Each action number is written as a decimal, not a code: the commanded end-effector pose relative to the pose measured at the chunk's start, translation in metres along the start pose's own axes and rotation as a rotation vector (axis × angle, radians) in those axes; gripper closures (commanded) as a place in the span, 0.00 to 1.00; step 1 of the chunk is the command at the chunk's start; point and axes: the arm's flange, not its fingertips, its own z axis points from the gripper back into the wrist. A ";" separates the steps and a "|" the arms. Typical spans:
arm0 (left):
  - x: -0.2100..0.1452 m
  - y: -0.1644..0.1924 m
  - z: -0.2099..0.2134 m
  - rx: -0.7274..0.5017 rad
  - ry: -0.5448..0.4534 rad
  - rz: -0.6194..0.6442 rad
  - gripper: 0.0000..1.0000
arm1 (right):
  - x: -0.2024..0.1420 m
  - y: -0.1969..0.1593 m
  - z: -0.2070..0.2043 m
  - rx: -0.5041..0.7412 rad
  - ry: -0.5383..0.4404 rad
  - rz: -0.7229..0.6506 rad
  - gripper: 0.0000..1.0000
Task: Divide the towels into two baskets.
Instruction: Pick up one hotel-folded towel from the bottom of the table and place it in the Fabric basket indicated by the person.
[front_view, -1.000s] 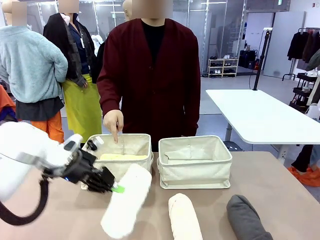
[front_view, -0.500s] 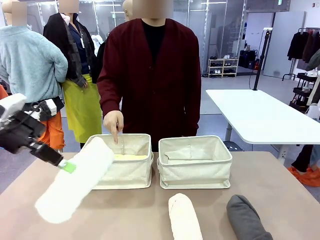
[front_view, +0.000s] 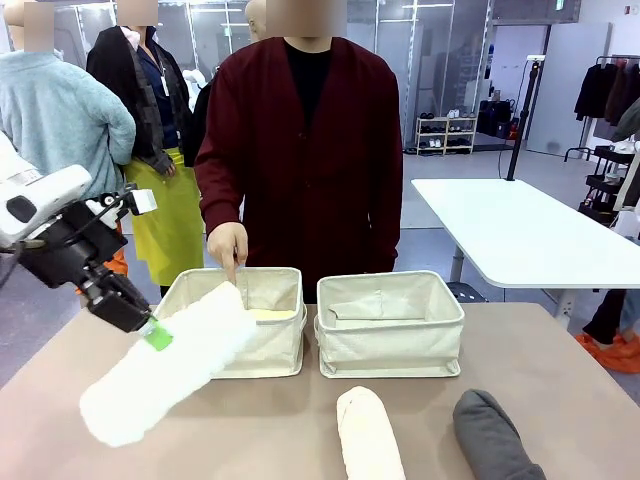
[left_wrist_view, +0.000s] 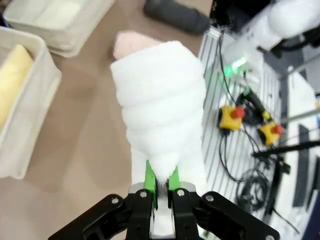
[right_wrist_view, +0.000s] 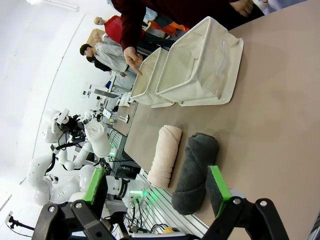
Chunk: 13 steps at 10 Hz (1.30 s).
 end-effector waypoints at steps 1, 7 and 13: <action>-0.006 -0.005 0.004 -0.016 0.058 -0.016 1.00 | -0.002 0.003 0.001 0.009 -0.006 0.010 0.00; 0.073 0.029 0.008 0.262 0.239 -0.391 0.89 | -0.002 0.003 0.001 0.009 -0.006 0.010 0.00; 0.142 0.136 -0.021 0.398 0.550 -0.700 0.89 | -0.002 0.003 0.001 0.009 -0.006 0.010 0.00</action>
